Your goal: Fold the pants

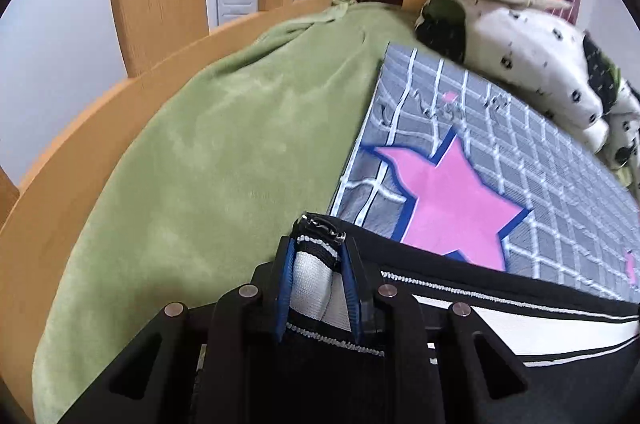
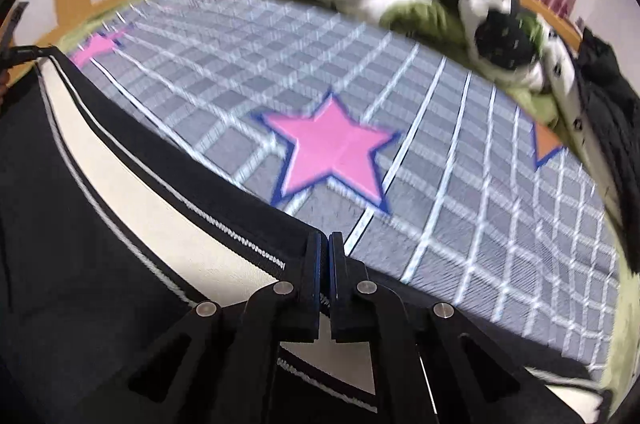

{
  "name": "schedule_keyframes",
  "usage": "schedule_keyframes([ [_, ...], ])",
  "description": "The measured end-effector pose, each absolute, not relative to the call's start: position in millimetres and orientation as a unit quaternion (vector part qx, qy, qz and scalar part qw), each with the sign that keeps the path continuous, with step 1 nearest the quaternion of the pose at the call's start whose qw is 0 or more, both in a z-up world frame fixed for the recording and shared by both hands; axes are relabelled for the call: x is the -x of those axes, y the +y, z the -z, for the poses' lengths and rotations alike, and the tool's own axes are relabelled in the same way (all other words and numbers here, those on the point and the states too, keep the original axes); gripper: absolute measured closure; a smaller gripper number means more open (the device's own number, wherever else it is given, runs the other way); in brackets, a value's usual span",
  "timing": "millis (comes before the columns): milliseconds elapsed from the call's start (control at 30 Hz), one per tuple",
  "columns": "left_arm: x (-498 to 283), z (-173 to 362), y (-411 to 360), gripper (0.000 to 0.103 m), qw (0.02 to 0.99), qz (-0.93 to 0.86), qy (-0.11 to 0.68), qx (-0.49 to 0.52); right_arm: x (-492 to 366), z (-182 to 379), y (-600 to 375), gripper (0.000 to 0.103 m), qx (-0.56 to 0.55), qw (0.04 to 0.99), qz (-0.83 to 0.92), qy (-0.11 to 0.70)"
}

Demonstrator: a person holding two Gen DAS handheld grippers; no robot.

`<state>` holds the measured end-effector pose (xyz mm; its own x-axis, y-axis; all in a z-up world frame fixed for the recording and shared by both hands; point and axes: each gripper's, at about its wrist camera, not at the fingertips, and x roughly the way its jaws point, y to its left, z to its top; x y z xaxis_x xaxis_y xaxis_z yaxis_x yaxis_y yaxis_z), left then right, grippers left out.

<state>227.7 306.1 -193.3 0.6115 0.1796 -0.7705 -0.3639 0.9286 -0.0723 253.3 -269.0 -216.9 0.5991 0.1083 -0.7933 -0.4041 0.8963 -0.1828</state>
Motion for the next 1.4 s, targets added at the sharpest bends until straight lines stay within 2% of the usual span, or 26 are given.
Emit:
schedule_keyframes([
  [100,-225.4,187.4,299.2,0.07,0.89,-0.162,0.418,0.084,-251.6,215.1,-274.0,0.094,0.148,0.89,-0.132,0.412],
  [133,-221.7,182.5,297.4,0.061,0.888,-0.173,0.42,0.073,-249.8,210.4,-279.2,0.091,0.132,0.892,-0.13,0.412],
  [200,-209.4,171.1,295.1,0.052,0.896,-0.18,0.402,0.062,-241.9,196.8,-295.6,0.077,0.108,0.902,-0.106,0.405],
  [267,-194.9,159.5,288.8,0.039,0.91,-0.16,0.376,0.065,-225.0,181.2,-317.6,0.066,0.088,0.918,-0.084,0.376],
  [300,-191.8,157.0,284.2,0.037,0.915,-0.142,0.372,0.067,-217.9,176.5,-330.6,0.062,0.076,0.924,-0.074,0.367],
  [400,-200.4,167.0,272.4,0.036,0.911,-0.102,0.393,0.077,-221.4,192.2,-362.4,0.065,0.053,0.913,-0.023,0.405],
  [467,-215.3,187.9,268.9,0.036,0.896,-0.121,0.422,0.072,-235.7,216.2,-374.4,0.077,0.053,0.896,-0.003,0.442],
  [567,-224.3,201.5,265.9,0.035,0.889,-0.139,0.431,0.059,-240.9,216.4,-380.6,0.078,0.031,0.902,-0.005,0.43],
  [700,-213.5,182.5,259.6,0.035,0.886,-0.134,0.439,0.065,-238.8,206.6,-371.7,0.078,0.038,0.898,0.026,0.438],
  [767,-199.8,168.5,259.6,0.035,0.886,-0.117,0.44,0.084,-230.5,194.4,-366.8,0.074,0.038,0.899,0.044,0.434],
  [867,-167.4,144.8,258.6,0.035,0.893,-0.105,0.425,0.107,-199.1,168.9,-362.2,0.059,-0.017,0.908,0.038,0.416],
  [1033,-111.8,109.9,248.1,0.035,0.902,-0.086,0.407,0.116,-146.2,129.0,-343.0,0.058,-0.053,0.913,0.024,0.405],
  [1167,-68.2,75.7,240.0,0.035,0.911,-0.08,0.386,0.123,-103.4,87.0,-316.9,0.058,-0.023,0.929,0.035,0.367],
  [1400,-24.7,8.6,208.6,0.035,0.927,-0.043,0.36,0.098,-58.7,13.7,-283.5,0.058,-0.068,0.936,-0.004,0.346],
])
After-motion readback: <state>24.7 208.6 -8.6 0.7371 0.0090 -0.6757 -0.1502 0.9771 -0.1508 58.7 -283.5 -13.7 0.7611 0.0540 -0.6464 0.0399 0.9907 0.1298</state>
